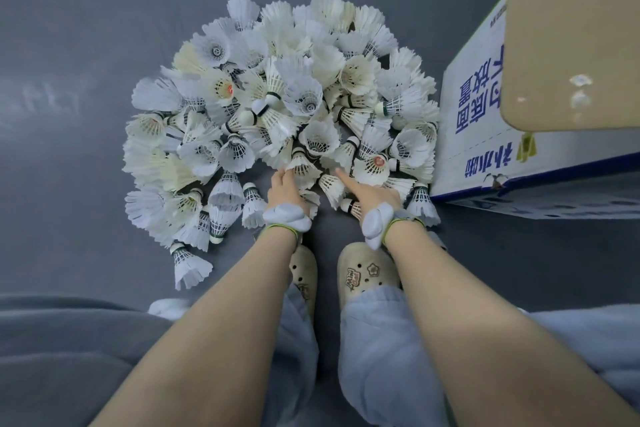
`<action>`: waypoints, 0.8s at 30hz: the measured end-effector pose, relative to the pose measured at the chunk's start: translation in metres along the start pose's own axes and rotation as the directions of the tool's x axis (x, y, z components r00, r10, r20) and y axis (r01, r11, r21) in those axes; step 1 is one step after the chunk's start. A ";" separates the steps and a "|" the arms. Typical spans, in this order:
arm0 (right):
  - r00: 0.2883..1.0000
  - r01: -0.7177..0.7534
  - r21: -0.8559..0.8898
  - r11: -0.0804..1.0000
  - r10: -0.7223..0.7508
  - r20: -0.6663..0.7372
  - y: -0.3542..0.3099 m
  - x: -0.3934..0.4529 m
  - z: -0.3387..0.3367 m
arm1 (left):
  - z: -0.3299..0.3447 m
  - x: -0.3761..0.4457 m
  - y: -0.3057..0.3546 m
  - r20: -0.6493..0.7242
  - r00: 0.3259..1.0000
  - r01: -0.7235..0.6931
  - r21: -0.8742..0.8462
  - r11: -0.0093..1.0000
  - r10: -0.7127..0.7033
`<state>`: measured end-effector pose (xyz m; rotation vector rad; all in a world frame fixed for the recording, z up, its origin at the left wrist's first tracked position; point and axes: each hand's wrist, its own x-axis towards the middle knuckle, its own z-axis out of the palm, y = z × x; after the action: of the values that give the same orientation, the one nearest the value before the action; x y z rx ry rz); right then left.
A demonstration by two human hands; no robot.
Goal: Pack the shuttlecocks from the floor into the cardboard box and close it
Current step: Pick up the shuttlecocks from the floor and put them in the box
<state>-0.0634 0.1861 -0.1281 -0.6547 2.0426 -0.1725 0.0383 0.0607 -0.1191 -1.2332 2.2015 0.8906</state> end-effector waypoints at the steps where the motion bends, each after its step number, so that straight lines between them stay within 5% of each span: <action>1: 1.000 -0.003 0.027 1.000 0.003 0.002 0.003 0.000 0.000 | -0.001 0.001 0.000 0.009 1.000 0.016 -0.007 1.000 -0.015; 4: 1.000 -0.016 0.107 0.994 0.018 -0.011 0.007 -0.001 -0.005 | -0.001 0.003 0.002 0.013 0.999 0.032 0.015 0.999 -0.032; 11: 0.993 0.029 -0.013 0.999 -0.031 -0.111 0.002 0.011 -0.009 | 0.011 0.005 0.002 -0.002 0.999 0.038 0.062 0.997 -0.038; 14: 0.986 0.024 0.051 0.998 -0.016 -0.163 0.001 0.016 -0.006 | 0.016 0.002 -0.001 0.018 0.999 0.032 0.061 0.998 -0.033; 20: 0.998 0.047 0.303 0.952 -0.035 -0.045 -0.005 0.009 0.002 | 0.016 0.001 0.002 0.006 0.999 0.048 0.062 0.997 -0.048; 24: 0.995 0.031 0.275 0.961 -0.004 -0.099 -0.006 0.012 0.005 | 0.018 -0.002 0.003 -0.018 0.999 0.029 0.022 0.999 -0.029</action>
<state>-0.0619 0.1759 -0.1375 -0.4969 2.0558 -0.5001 0.0380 0.0759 -0.1290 -1.2639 2.1960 0.8444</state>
